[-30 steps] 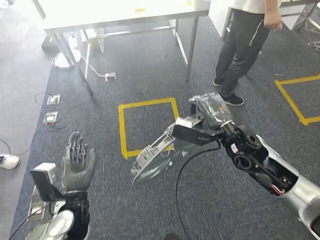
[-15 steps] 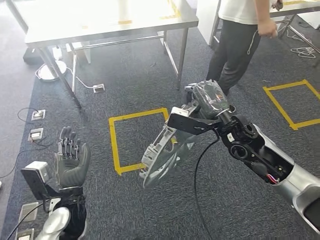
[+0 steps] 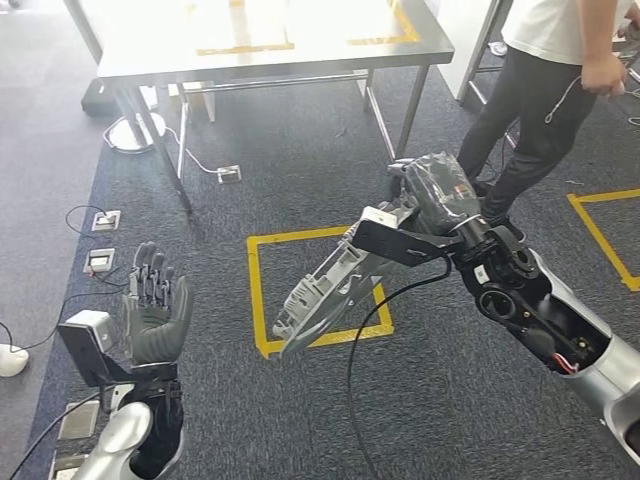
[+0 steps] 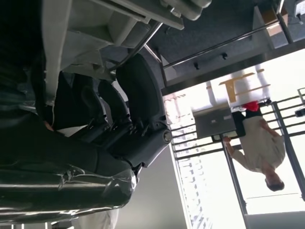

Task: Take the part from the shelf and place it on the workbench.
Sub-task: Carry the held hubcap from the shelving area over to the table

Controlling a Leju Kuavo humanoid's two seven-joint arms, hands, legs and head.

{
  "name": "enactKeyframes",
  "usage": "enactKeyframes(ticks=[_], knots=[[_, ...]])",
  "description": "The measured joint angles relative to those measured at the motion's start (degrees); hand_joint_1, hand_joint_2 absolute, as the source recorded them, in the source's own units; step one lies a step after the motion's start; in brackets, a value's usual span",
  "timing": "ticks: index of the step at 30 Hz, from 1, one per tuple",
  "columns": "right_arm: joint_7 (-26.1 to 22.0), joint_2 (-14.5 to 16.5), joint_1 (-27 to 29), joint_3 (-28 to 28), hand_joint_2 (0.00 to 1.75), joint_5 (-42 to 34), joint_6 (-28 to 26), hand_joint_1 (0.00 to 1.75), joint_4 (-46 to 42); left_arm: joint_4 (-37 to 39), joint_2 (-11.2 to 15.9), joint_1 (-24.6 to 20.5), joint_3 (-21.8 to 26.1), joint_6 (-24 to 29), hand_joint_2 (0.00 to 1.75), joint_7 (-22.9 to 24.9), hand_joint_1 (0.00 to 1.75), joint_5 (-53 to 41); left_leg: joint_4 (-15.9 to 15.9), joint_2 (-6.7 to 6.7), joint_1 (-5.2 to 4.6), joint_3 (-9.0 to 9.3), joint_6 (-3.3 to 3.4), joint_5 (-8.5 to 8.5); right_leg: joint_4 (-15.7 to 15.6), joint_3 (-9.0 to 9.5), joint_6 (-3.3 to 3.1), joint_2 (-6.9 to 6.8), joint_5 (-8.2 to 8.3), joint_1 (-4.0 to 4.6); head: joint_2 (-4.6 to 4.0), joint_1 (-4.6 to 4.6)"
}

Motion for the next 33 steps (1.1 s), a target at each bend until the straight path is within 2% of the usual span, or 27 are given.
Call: enactKeyframes(ticks=[3, 14, 16, 17, 18, 20, 21, 22, 23, 25, 26, 27, 28, 31, 32, 33], knots=[[-0.1, 0.0, 0.0, 0.1, 1.75, 0.0, 0.0, 1.75, 0.0, 0.0, 0.1, 0.1, 0.0, 0.1, 1.75, 0.1, 0.0, 0.0, 0.5, -0.05, 0.06, -0.5, 0.18, -0.34, -0.3, 0.16, 0.68, -0.07, -0.47, -0.03, 0.0, 0.34], [-0.2, 0.1, 0.0, 0.3, 1.75, 0.0, 0.0, 1.75, 0.0, 0.0, 0.5, 0.1, 0.0, 0.1, 1.75, 0.1, 0.0, -0.1, 0.8, -0.03, -0.05, -0.53, 0.41, -0.95, -0.2, 0.17, 1.18, -0.06, -0.97, -0.11, 0.0, -0.82], [-0.2, 0.1, 0.0, 0.2, 1.75, 0.0, 0.0, 1.75, 0.0, -0.1, 0.4, 0.1, 0.0, 0.1, 1.75, 0.1, 0.0, -0.1, 0.2, 0.02, 0.35, -0.05, 0.54, -0.89, 0.2, 0.05, 1.47, -0.08, -1.4, 0.05, 0.0, -0.92], [-0.2, 0.1, 0.0, 0.1, 1.75, 0.0, 0.0, 1.75, 0.0, -0.1, 0.4, 0.0, 0.0, 0.1, 1.75, 0.1, 0.0, -0.1, -0.2, 0.06, 0.59, 0.29, 0.61, -0.86, 1.7, -0.56, 1.75, -0.07, -2.3, 0.01, 0.0, -0.79], [-0.3, 0.1, 0.0, 0.1, 1.75, 0.0, 0.0, 1.75, 0.0, -0.2, 0.4, 0.0, 0.0, 0.1, 1.75, 0.1, 0.0, -0.1, -0.5, 0.1, 0.83, 0.64, 0.68, -0.85, 4.5, -1.85, 2.09, -0.06, -3.77, -0.13, 0.0, -0.61], [-0.3, 0.1, 0.0, 0.1, 1.75, 0.0, 0.0, 1.75, 0.0, -0.2, 0.4, 0.1, 0.0, 0.1, 1.75, 0.1, 0.0, -0.1, -0.6, 0.16, 1.02, 1.01, 0.7, -1.04, 12.8, -6.1, 2.71, -0.04, -7.23, -0.82, 0.0, -0.23], [-0.3, 0.1, 0.2, 0.2, 1.75, 0.0, 0.0, 1.75, 0.0, -0.2, 0.4, 0.2, 0.0, 0.1, 1.75, 0.1, 0.0, -0.1, -0.5, 0.16, 1.14, 1.15, 0.62, -1.22, 16.2, -8.08, 2.99, -0.05, -8.05, -1.17, 0.0, -0.18], [-0.3, 0.1, 0.4, 0.2, 1.75, 0.0, 0.0, 1.75, 0.0, -0.2, 0.4, 0.2, 0.0, 0.1, 1.75, 0.1, 0.0, -0.1, -0.4, 0.15, 1.3, 1.32, 0.45, -1.45, 17.6, -9.2, 3.28, -0.07, -7.65, -1.51, 0.0, -0.14], [-0.3, 0.1, 0.5, 0.2, 1.75, 0.0, 0.0, 1.75, 0.0, -0.2, 0.4, 0.3, 0.0, 0.1, 1.75, 0.1, 0.0, -0.1, -0.2, 0.12, 1.51, 1.52, 0.19, -1.77, 16.6, -9.16, 3.6, -0.09, -6.0, -1.83, 0.01, -0.12], [-0.3, 0.1, 0.5, 0.2, 1.75, 0.0, -0.1, 1.75, 0.0, -0.2, 0.4, 0.3, 0.0, 0.1, 1.75, 0.1, 0.0, -0.1, 0.6, 0.05, 1.99, 2.05, -0.52, -2.74, 9.1, -6.32, 4.33, -0.1, -0.87, -2.42, 0.01, 0.0], [-0.3, 0.1, 0.5, 0.2, 1.75, 0.0, -0.1, 1.75, 0.0, -0.2, 0.4, 0.2, 0.0, 0.1, 1.75, 0.1, 0.0, -0.1, 1.1, 0.0, 2.09, 2.18, -0.9, -3.24, 5.4, -4.63, 4.56, 0.0, 0.79, -2.51, 0.01, 0.13], [-0.3, 0.1, 0.4, 0.2, 1.75, 0.0, -0.1, 1.75, 0.0, -0.3, 0.4, 0.2, 0.0, 0.1, 1.75, 0.1, 0.0, -0.1, 1.5, -0.03, 2.13, 2.15, -1.24, -3.61, 3.0, -3.4, 4.43, 0.1, 1.48, -2.51, 0.0, 0.23], [-0.3, 0.1, 0.5, 0.2, 1.75, -0.1, -0.1, 1.75, 0.0, -0.3, 0.4, 0.2, 0.0, 0.1, 1.75, 0.1, 0.0, -0.1, 1.8, -0.06, 2.11, 2.05, -1.51, -3.82, 2.0, -2.85, 4.1, 0.24, 1.22, -2.41, 0.01, 0.19], [-0.3, 0.1, 0.8, 0.2, 1.75, -0.2, -0.1, 1.75, 0.0, -0.3, 0.4, 0.2, 0.0, 0.1, 1.75, 0.2, 0.0, -0.1, 2.4, 0.08, 1.97, 1.82, -2.25, -4.36, 1.8, -2.42, 2.7, 0.34, 0.43, -2.45, 0.01, -0.43], [-0.3, 0.1, 0.8, 0.1, 1.75, -0.2, -0.1, 1.75, 0.0, -0.3, 0.4, 0.2, 0.0, 0.1, 1.75, 0.2, 0.0, -0.1, 3.7, 0.34, 1.94, 1.27, -2.64, -5.0, 1.7, -2.14, 2.34, 0.28, 0.26, -2.57, 0.0, -0.71], [-0.3, 0.1, 0.7, 0.1, 1.75, -0.2, -0.1, 1.75, 0.0, -0.3, 0.4, 0.1, 0.0, 0.1, 1.75, 0.2, 0.0, -0.1, 6.3, 0.66, 1.96, -0.04, -3.07, -6.11, 1.6, -1.79, 2.0, 0.22, 0.05, -2.69, 0.0, -1.02]])
